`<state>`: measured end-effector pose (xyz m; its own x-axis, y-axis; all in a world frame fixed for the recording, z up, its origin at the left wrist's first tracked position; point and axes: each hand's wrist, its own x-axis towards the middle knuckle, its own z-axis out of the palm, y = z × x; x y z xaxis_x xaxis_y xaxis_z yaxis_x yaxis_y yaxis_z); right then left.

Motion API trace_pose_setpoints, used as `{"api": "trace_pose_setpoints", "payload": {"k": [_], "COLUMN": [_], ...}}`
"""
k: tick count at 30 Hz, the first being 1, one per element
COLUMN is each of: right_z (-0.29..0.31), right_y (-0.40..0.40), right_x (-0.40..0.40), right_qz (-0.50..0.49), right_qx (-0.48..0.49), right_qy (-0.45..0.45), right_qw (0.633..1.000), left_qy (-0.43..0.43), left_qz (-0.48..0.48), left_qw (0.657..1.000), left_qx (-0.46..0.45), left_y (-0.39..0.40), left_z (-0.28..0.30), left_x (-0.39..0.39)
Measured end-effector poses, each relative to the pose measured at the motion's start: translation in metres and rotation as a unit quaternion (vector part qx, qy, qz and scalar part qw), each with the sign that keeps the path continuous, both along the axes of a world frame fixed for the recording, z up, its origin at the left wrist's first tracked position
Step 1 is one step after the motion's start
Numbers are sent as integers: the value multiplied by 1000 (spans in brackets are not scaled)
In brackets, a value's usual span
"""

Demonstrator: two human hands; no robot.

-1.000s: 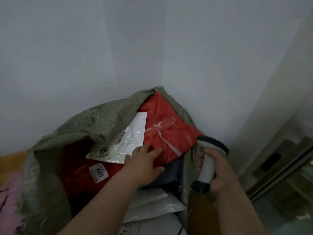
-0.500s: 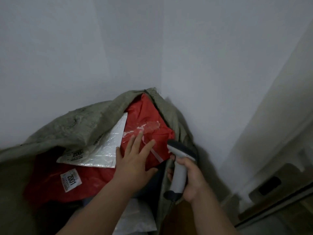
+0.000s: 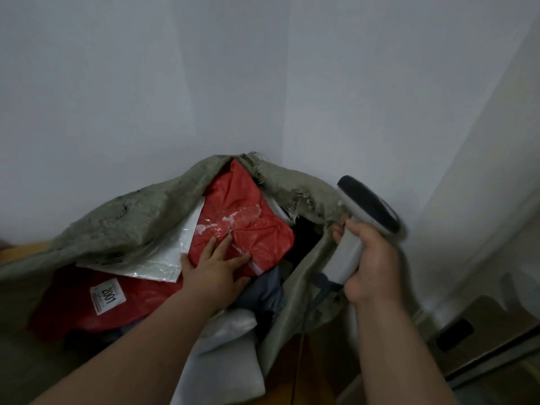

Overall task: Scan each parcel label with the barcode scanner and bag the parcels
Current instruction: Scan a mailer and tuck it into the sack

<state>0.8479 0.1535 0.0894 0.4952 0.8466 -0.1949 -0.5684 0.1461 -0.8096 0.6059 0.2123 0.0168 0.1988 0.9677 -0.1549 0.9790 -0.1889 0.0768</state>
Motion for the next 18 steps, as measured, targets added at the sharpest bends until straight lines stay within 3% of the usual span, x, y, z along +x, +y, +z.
{"api": "trace_pose_setpoints", "payload": {"k": [2, 4, 8, 10, 14, 18], "right_z": [18, 25, 12, 3, -4, 0], "right_y": [-5, -6, -5, -5, -8, -10], "right_x": [6, 9, 3, -3, -12, -21], "right_qz": [-16, -5, 42, 47, 48, 60], "right_qx": [68, 75, -13, -52, -86, -81], "right_qy": [-24, -69, -134, -137, -129, -97], "right_qw": [997, 995, 990, 988, 987, 990], "left_qy": [12, -2, -140, -162, -106, 6], "left_qz": [13, 21, -7, -28, -50, -146], "left_qw": [999, 996, 982, 978, 988, 984], "left_qx": [-34, -81, -130, -131, -103, -104], "left_y": [10, 19, 15, 0, -46, -96], "left_z": [10, 22, 42, 49, 57, 34], "left_x": [1, 2, 2, -4, -18, -20]}}
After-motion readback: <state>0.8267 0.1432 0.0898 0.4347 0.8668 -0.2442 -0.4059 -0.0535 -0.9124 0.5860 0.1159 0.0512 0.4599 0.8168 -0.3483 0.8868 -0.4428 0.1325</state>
